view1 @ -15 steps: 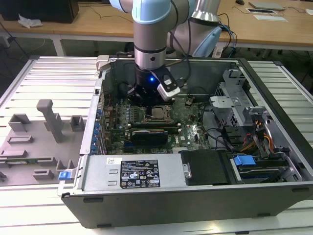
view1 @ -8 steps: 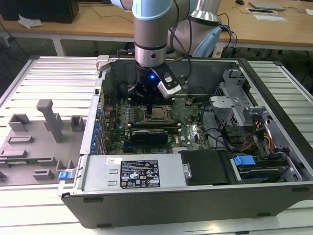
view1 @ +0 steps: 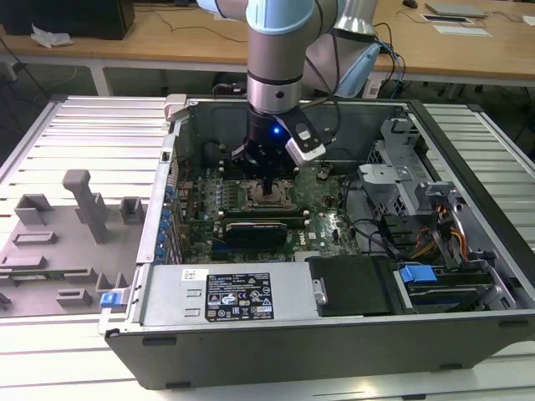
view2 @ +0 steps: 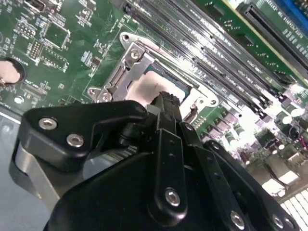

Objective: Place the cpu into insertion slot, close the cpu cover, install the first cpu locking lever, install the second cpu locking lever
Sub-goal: 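Close the cpu cover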

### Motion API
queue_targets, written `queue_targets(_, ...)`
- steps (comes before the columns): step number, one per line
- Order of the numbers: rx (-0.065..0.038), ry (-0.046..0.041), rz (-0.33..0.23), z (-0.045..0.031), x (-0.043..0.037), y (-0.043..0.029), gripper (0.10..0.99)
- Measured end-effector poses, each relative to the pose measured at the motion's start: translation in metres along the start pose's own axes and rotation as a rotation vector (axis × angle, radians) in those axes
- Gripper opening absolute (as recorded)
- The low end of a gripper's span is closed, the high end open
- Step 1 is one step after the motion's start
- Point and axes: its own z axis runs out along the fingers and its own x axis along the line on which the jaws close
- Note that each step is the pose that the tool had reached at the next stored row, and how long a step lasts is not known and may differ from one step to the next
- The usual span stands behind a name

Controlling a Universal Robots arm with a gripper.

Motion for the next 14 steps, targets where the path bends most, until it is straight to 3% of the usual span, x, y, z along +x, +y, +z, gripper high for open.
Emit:
queue_targets(9,0.000,0.0000,0.000,-0.0298,-0.0003,-0.0002,0.106)
queue_targets(14,0.000,0.0000,0.000,-0.0302,-0.0004,-0.0002,0.106)
